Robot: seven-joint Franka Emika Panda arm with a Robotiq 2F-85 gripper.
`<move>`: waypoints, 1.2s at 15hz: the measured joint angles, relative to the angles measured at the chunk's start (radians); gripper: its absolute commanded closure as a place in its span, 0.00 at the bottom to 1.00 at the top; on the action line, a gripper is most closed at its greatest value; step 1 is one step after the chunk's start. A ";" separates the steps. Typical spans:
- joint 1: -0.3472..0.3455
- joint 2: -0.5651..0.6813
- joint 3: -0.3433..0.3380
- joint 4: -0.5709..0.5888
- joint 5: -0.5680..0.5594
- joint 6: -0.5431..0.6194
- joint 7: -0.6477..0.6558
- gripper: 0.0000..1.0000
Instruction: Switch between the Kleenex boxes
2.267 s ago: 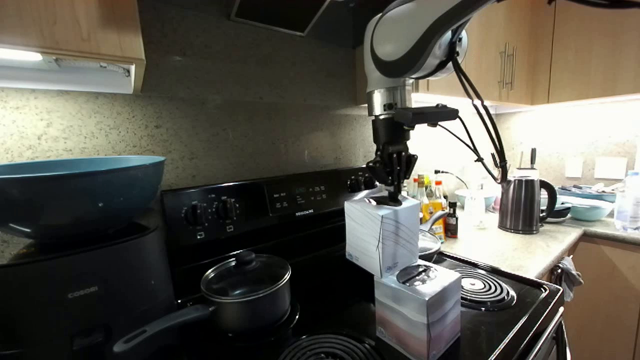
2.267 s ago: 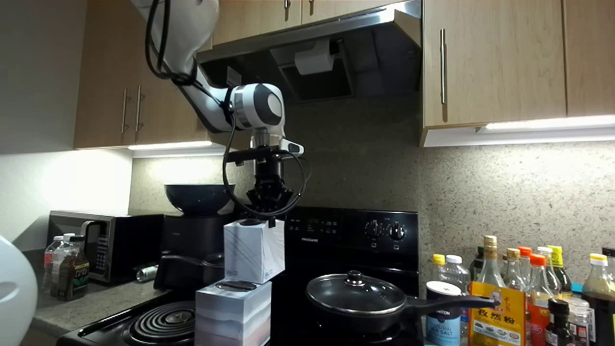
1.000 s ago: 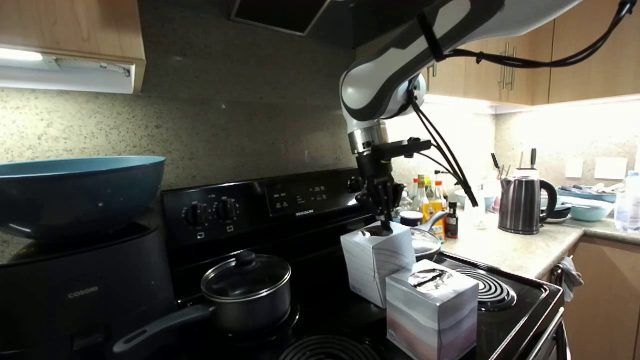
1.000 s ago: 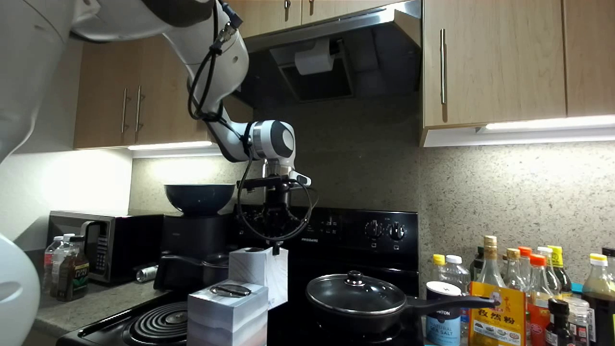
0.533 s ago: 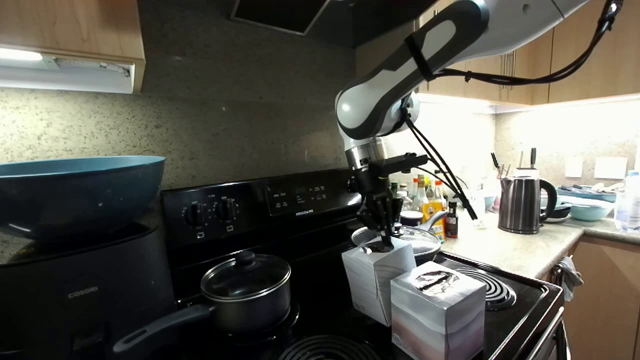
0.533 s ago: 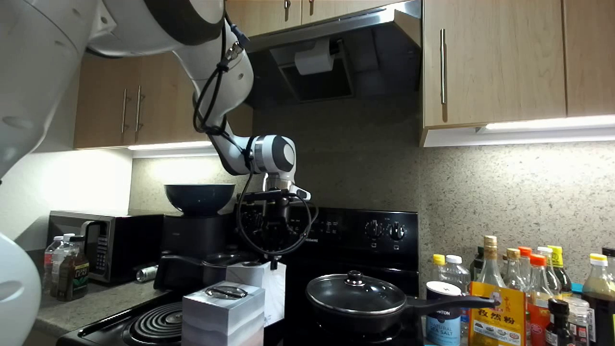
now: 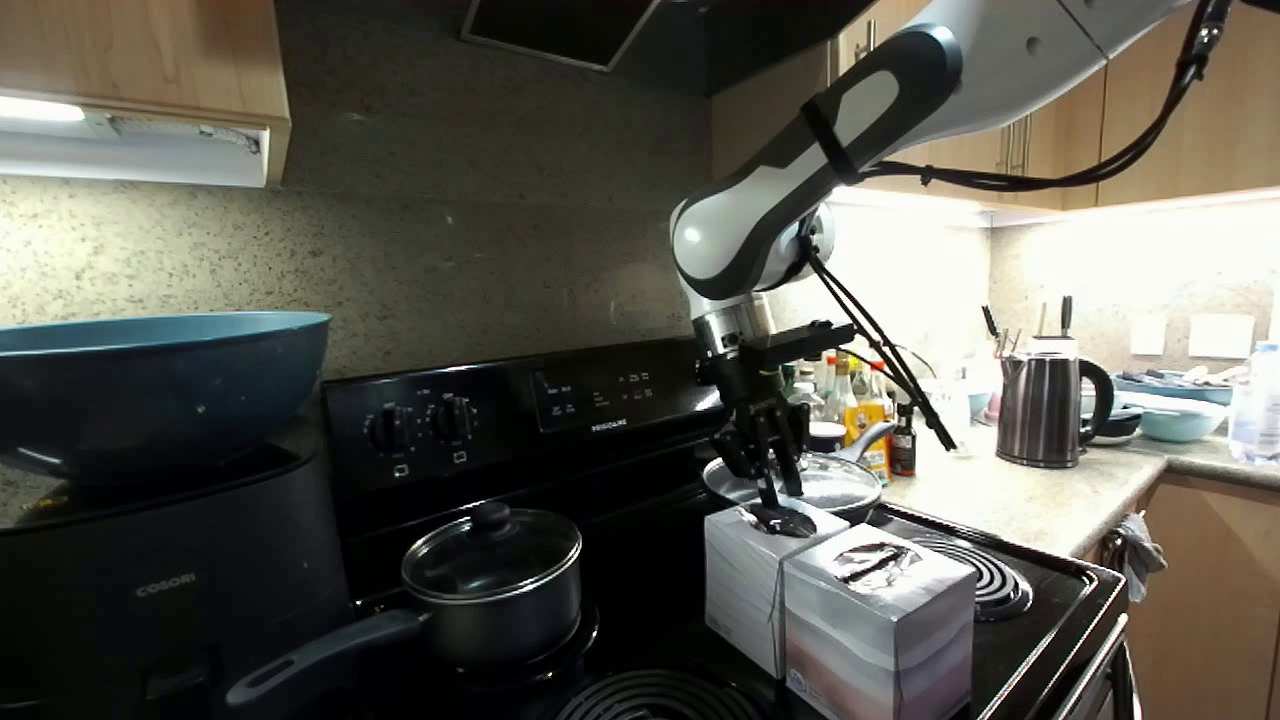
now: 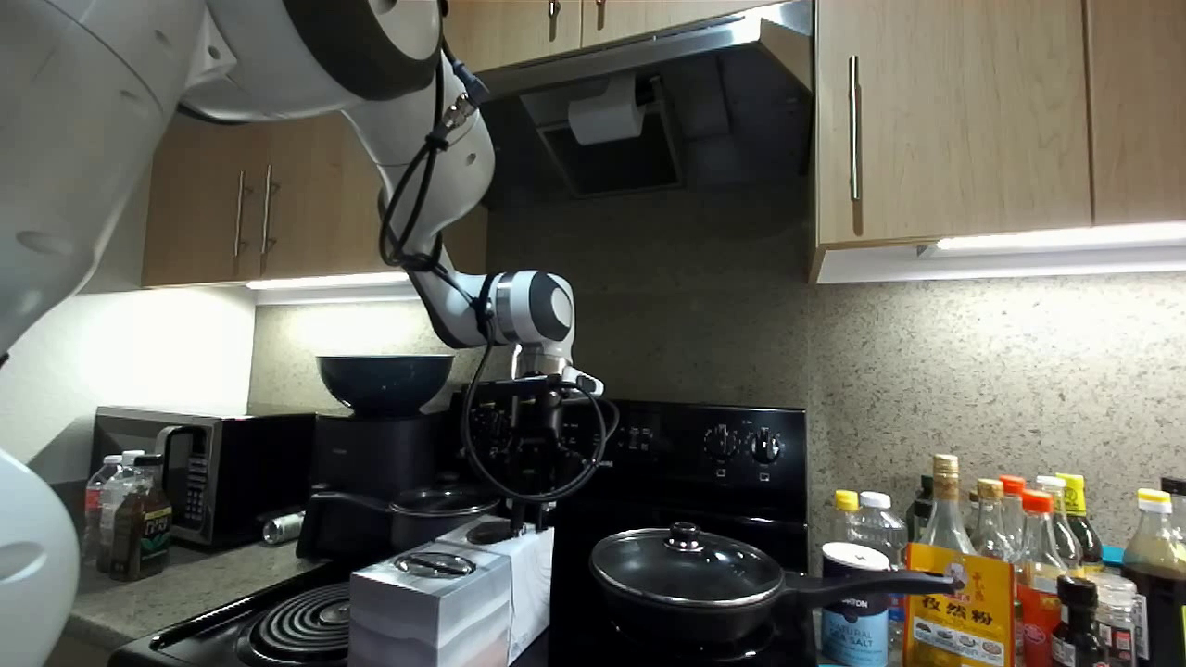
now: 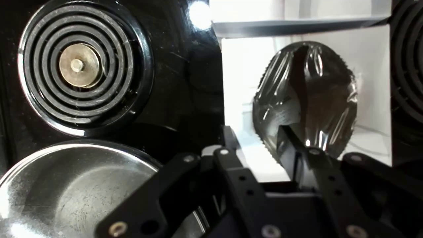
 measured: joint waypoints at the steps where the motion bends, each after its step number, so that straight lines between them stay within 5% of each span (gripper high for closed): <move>1: 0.000 0.000 -0.001 0.001 0.000 0.000 0.000 0.24; 4: 0.001 -0.005 -0.002 0.008 0.000 -0.008 0.004 0.04; 6: 0.011 -0.025 -0.002 0.019 0.000 -0.053 0.022 0.00; 12: 0.051 -0.224 0.018 -0.001 0.009 -0.230 0.065 0.00; 18: 0.051 -0.379 0.025 -0.094 0.025 -0.253 0.073 0.00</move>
